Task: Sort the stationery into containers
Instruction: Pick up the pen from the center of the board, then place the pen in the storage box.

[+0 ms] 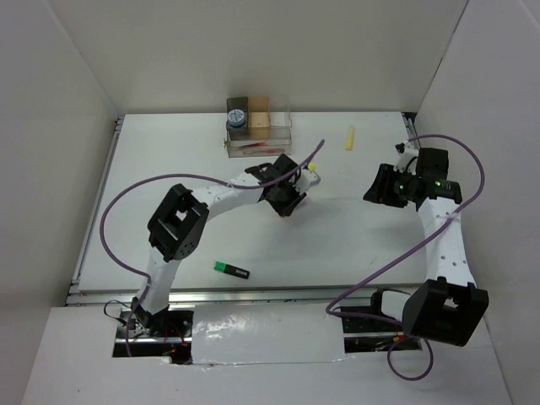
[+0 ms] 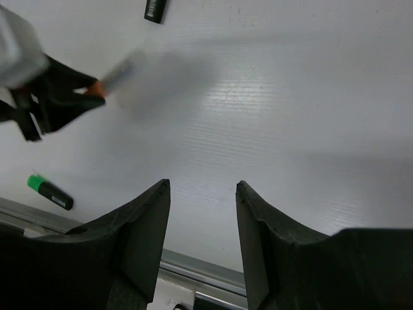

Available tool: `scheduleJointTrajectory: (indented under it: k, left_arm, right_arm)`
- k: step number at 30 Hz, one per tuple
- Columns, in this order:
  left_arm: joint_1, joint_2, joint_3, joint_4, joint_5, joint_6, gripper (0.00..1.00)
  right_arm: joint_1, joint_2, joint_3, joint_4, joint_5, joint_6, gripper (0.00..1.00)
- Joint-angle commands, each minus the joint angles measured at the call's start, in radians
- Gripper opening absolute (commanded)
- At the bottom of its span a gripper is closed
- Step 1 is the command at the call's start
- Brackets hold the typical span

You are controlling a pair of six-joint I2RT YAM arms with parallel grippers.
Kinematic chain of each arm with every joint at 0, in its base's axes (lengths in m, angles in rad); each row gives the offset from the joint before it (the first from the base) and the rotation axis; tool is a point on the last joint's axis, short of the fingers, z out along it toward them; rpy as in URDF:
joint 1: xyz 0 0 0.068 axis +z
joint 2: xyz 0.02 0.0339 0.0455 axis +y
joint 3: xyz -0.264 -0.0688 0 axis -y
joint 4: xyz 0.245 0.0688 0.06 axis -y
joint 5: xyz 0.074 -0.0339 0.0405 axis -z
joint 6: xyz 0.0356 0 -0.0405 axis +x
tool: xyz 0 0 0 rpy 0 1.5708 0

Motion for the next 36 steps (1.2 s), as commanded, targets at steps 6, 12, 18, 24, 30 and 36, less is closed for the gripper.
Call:
scheduleJointTrajectory:
  k: [6, 12, 18, 24, 30, 36]
  left_arm:
    - [0.236, 0.036, 0.556, -0.094, -0.077, -0.2, 0.05]
    - [0.313, 0.085, 0.571, 0.147, -0.244, -0.263, 0.01]
    - [0.385, 0.157, 0.536, 0.375, -0.206, -0.307, 0.0]
    - [0.401, 0.259, 0.597, 0.5, -0.195, -0.316, 0.0]
    - [0.398, 0.332, 0.617, 0.616, -0.231, -0.304, 0.02]
    - [0.399, 0.409, 0.677, 0.664, -0.219, -0.335, 0.02]
  right_arm:
    - [0.003, 0.02, 0.004, 0.079, -0.011, 0.014, 0.51]
    - [0.017, 0.052, -0.002, 0.107, -0.009, 0.049, 0.51]
    - [0.026, 0.077, -0.002, 0.113, -0.005, 0.054, 0.51]
    - [0.031, 0.098, 0.0, 0.119, -0.002, 0.057, 0.5]
    - [0.036, 0.106, -0.006, 0.122, -0.002, 0.055, 0.5]
    - [0.036, 0.11, -0.019, 0.13, -0.003, 0.055, 0.5]
